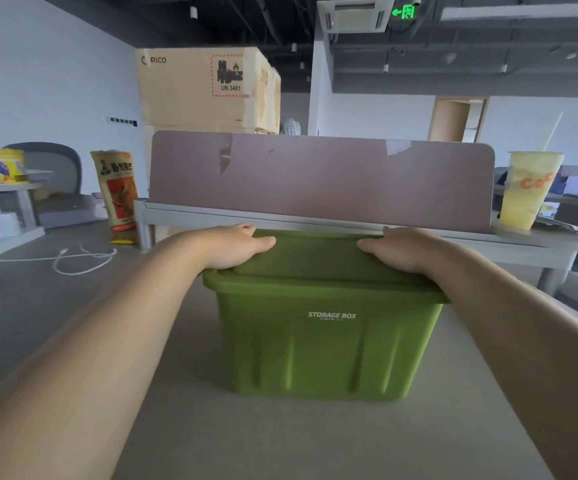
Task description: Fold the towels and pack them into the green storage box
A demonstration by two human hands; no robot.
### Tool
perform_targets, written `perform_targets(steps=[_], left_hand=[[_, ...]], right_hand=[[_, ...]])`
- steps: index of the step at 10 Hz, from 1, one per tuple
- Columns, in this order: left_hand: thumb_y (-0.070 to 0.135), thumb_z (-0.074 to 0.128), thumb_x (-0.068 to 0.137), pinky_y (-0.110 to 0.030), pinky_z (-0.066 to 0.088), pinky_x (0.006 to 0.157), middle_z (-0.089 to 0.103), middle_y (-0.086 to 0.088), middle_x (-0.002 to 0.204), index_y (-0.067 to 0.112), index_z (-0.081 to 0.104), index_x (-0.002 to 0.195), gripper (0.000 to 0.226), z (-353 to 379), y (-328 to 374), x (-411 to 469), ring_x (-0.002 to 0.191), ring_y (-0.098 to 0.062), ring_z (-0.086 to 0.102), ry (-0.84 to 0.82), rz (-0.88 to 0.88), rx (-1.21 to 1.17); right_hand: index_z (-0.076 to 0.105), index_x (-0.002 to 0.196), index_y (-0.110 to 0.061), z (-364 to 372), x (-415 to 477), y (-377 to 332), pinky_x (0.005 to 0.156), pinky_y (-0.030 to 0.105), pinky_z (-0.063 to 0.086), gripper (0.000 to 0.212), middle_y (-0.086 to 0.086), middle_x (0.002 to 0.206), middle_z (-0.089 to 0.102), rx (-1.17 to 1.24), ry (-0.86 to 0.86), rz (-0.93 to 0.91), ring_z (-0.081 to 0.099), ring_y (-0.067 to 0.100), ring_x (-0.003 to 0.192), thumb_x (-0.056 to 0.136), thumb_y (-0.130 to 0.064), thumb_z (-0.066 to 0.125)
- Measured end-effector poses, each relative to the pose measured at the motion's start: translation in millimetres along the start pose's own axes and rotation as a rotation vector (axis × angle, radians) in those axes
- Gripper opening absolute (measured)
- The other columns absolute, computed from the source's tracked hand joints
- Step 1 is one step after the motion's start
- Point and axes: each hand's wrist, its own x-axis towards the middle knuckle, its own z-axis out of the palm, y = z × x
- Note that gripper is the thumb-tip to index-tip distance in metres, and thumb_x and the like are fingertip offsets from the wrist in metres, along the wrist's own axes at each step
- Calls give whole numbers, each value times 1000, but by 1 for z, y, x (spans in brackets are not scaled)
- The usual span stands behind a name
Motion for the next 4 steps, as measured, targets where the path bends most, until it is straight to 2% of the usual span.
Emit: perform_targets(steps=[1,2,3,4], left_hand=[[67,32,91,-37,9,117,10,15,160,34,17,151,71,0,-1,1,147,-16,13,2,-5,-95],[69,30,89,-38,8,117,8,17,160,35,16,151,72,1,0,1,147,-15,12,-12,-11,-75],[71,29,88,-37,13,115,15,18,158,39,19,150,71,3,-1,0,146,-14,18,22,-11,-110],[69,31,89,-38,22,111,28,16,155,42,26,147,64,5,-3,-5,143,-14,27,192,16,-214]], right_hand=[[61,121,-25,2,7,6,97,41,46,75,3,127,58,109,-1,46,57,26,109,66,-72,44],[62,118,-23,2,13,10,95,42,49,61,2,117,64,305,-79,58,63,26,100,75,-65,53],[56,126,-16,1,6,10,99,40,46,51,3,124,60,366,-82,66,60,27,107,88,-50,55],[68,105,-7,0,0,9,91,45,52,34,17,106,69,632,120,80,66,32,93,84,-32,64]])
